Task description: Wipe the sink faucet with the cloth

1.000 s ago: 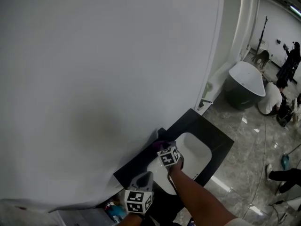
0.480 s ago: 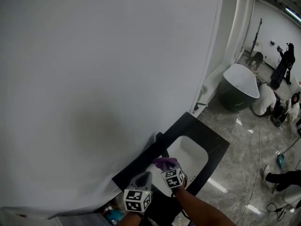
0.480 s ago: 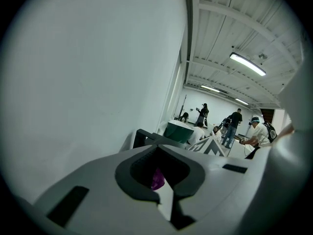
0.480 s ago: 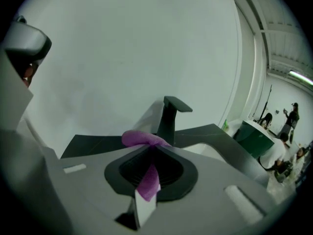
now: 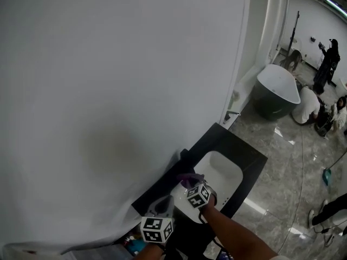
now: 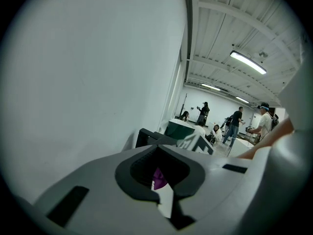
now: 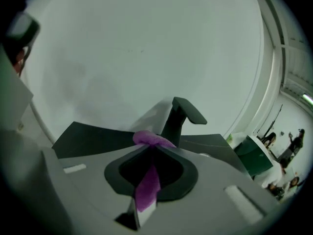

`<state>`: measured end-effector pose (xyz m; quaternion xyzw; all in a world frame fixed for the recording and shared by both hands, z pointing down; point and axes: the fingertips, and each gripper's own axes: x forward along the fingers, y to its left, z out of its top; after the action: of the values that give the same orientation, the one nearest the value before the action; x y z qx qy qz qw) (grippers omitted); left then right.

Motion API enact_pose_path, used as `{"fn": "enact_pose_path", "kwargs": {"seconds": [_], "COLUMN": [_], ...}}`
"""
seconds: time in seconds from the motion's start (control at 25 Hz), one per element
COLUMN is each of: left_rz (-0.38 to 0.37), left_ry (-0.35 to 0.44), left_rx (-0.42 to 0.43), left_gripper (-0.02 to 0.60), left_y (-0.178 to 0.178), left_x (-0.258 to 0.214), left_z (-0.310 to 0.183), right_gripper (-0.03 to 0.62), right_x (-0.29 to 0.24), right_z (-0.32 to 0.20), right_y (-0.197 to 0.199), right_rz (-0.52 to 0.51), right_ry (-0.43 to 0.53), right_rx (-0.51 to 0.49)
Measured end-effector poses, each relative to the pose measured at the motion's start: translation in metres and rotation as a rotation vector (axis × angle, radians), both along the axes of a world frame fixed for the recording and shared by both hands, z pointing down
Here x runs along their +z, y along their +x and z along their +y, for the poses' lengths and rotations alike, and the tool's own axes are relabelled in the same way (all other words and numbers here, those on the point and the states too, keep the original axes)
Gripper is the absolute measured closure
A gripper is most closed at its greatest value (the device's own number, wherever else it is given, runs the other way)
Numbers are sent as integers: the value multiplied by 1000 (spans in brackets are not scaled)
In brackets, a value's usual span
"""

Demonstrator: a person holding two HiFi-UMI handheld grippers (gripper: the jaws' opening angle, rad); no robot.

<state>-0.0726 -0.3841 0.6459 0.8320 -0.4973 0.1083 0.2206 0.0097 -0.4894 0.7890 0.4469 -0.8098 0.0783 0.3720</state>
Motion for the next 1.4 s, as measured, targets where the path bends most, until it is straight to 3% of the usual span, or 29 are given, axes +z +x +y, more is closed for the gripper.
{"fn": "enact_pose_path", "kwargs": {"seconds": [0.16, 0.4, 0.52, 0.76, 0.88, 1.0, 1.12, 1.24, 1.4], "left_rz": [15, -1, -4, 7, 10, 8, 4, -4, -5], "left_ry": [7, 20, 9, 13, 20, 32, 36, 40, 33], "left_rx": [-1, -31, -35, -5, 9, 16, 15, 23, 18], "left_gripper": [577, 577, 577, 577, 577, 577, 577, 577, 577], "left_y": [-3, -23, -22, -7, 0, 2, 2, 0, -6], "left_x": [-5, -8, -3, -13, -18, -26, -29, -25, -28], "left_z": [2, 4, 2, -3, -6, -9, -13, -14, -6], "right_gripper": [565, 563, 563, 565, 565, 565, 565, 565, 565], "right_x": [-4, -4, -4, 6, -8, -71, -111, -96, -78], "right_z": [23, -50, -56, 22, 36, -1, -62, -105, -82], "right_y": [-9, -35, -24, 9, 20, 12, 0, 3, 17], "right_rz": [80, 233, 177, 34, -30, -112, -153, -126, -153], "right_ry": [39, 49, 37, -7, 1, 105, 108, 57, 46], "right_rx": [-56, -83, -34, 38, 68, 66, 62, 104, 161]}}
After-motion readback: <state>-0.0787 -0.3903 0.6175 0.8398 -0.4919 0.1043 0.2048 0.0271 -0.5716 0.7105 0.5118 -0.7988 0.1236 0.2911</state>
